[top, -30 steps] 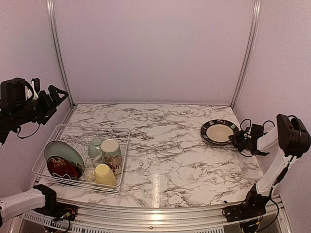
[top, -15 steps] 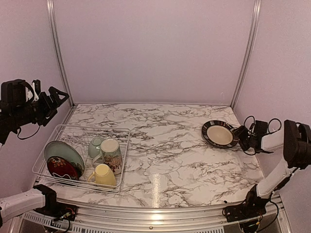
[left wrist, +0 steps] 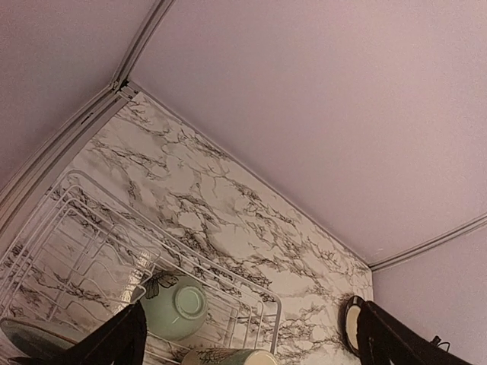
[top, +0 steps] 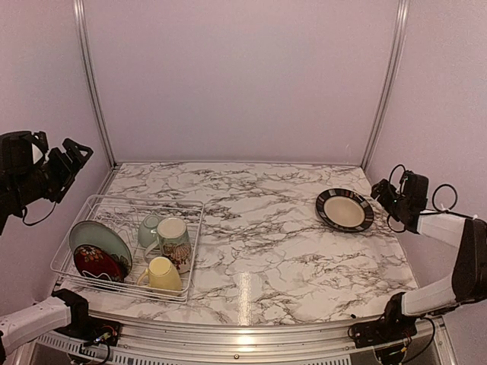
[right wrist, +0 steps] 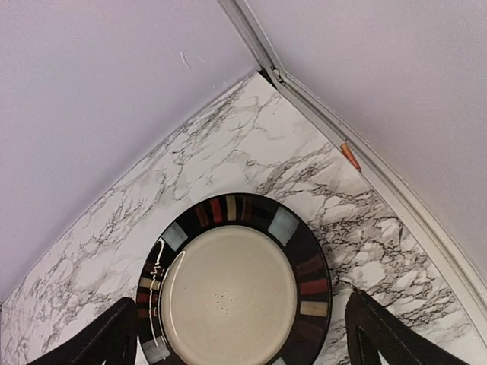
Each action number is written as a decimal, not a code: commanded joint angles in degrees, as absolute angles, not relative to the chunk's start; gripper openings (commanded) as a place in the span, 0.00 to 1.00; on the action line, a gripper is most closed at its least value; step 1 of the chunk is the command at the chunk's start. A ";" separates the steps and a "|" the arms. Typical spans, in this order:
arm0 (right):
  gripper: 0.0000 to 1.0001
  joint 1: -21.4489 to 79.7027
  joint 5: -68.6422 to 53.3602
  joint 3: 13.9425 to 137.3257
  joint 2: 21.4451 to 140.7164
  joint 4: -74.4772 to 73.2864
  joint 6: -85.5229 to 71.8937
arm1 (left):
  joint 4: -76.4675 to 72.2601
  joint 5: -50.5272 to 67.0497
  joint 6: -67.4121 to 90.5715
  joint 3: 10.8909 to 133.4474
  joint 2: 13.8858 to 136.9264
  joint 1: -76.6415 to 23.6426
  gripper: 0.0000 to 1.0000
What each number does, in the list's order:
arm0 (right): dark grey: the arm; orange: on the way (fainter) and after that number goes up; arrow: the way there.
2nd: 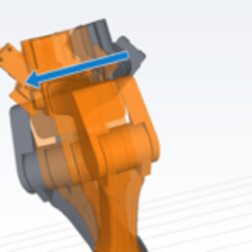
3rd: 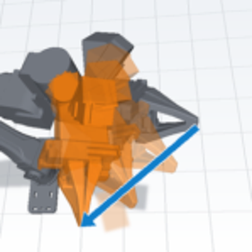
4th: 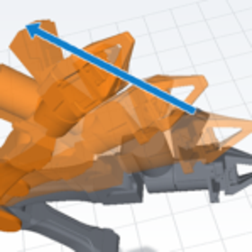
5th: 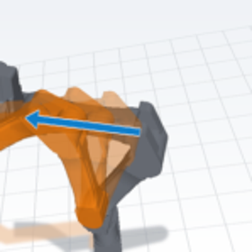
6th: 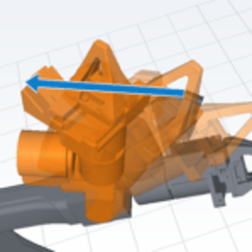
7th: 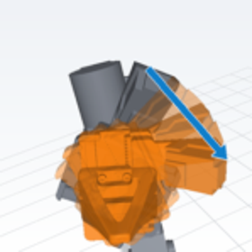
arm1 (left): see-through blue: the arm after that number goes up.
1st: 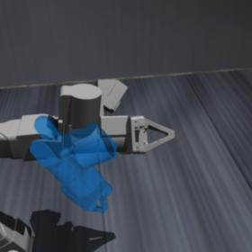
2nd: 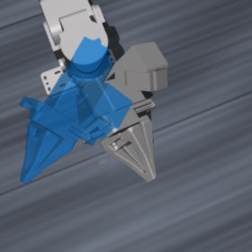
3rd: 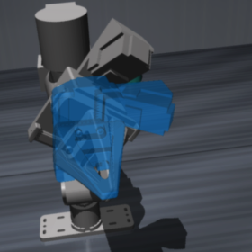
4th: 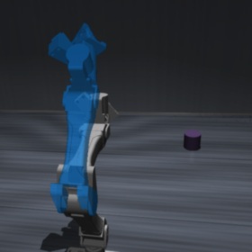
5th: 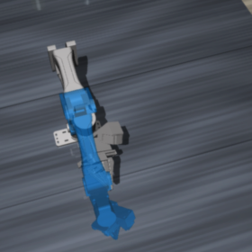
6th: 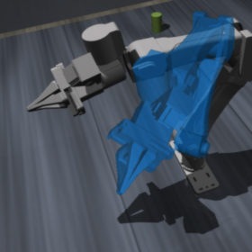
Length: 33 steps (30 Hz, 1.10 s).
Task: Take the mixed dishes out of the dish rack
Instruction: Grab the plate from the dish rack.
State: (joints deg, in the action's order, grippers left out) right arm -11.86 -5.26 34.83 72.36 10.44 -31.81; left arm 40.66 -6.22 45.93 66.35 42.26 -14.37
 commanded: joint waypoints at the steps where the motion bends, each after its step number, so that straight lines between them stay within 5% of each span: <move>1: 0.91 -4.57 -0.27 41.10 69.65 6.42 -25.50 | 43.30 -8.67 49.55 65.94 42.91 -14.55 0.99; 14: 0.93 16.71 5.22 51.68 77.71 4.18 -17.99 | 49.09 -11.07 60.67 65.26 43.05 -14.42 0.99; 21: 0.99 18.24 9.52 60.26 85.12 -3.27 -21.75 | 55.48 -7.97 64.86 67.72 45.85 -14.33 0.99; 33: 0.92 20.00 -15.03 55.58 87.21 10.84 -16.95 | 64.97 -5.80 73.51 66.31 44.00 -13.97 0.99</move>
State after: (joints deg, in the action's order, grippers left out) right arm 18.13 -6.96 55.64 85.65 5.41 -18.09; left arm 59.55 -7.94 69.91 66.78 45.12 -14.24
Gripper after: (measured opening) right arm 0.937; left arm 0.990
